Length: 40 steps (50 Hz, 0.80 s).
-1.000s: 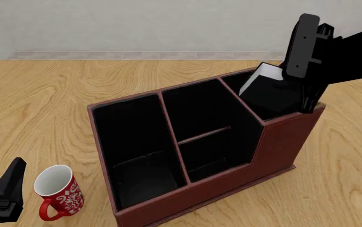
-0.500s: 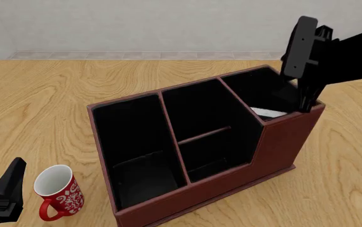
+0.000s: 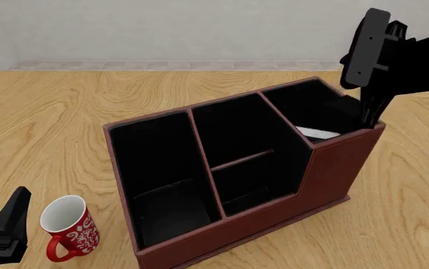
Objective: Pick up the book and place it in the right compartment of the caddy.
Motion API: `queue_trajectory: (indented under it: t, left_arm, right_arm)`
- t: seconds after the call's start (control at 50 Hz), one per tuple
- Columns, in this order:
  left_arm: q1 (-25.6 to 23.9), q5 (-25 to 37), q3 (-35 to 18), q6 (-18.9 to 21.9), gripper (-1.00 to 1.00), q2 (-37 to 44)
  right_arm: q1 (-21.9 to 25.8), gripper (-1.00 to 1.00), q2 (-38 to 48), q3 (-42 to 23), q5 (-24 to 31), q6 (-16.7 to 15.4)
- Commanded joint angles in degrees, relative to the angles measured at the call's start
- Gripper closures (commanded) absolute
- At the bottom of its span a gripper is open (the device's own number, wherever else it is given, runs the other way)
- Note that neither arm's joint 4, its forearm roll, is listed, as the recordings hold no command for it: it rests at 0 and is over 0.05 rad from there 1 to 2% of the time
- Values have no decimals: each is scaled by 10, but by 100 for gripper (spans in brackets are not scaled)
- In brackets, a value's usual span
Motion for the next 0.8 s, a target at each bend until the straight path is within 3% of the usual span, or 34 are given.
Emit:
queue_trajectory:
  t: [0.02, 0.28, 0.36, 0.8]
  left_arm:
    - [0, 0, 0, 0, -100, 0]
    - [0, 0, 0, 0, -100, 0]
    - [0, 0, 0, 0, -100, 0]
    - [0, 5, 0, 0, -100, -6]
  right_arm:
    - [1, -100, -24, 10, -14, 9]
    - [-11, -100, -57, 36, -47, 12]
    - [-8, -100, -59, 34, -56, 28]
    - [-43, -100, -141, 99, -103, 55]
